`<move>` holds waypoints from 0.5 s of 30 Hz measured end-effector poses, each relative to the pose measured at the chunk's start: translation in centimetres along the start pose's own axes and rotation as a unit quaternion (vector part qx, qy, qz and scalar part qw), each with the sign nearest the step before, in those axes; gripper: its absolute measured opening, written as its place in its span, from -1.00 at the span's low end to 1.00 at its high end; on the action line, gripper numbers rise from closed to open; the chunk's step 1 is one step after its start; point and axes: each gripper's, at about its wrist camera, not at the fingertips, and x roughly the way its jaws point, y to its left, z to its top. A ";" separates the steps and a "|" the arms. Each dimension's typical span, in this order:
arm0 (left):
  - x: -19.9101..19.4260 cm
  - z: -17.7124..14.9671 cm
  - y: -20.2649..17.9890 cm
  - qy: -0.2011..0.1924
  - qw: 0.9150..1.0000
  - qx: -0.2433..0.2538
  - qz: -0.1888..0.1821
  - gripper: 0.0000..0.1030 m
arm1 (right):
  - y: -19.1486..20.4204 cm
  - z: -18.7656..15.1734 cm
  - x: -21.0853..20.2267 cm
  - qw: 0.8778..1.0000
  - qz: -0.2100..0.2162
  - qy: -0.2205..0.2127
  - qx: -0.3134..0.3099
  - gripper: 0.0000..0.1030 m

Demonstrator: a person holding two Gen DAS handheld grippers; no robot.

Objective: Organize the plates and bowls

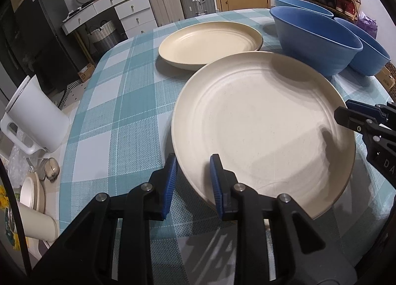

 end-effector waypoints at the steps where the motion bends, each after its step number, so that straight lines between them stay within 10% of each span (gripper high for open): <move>1: 0.0 0.0 0.0 0.000 1.000 0.000 0.000 -0.55 | 0.0 0.0 0.0 1.000 0.000 0.000 -0.001 -0.61; 15: -0.1 0.1 0.6 0.011 1.000 -0.008 -0.027 -0.51 | -0.1 0.0 -0.1 1.000 0.004 0.002 0.001 -0.60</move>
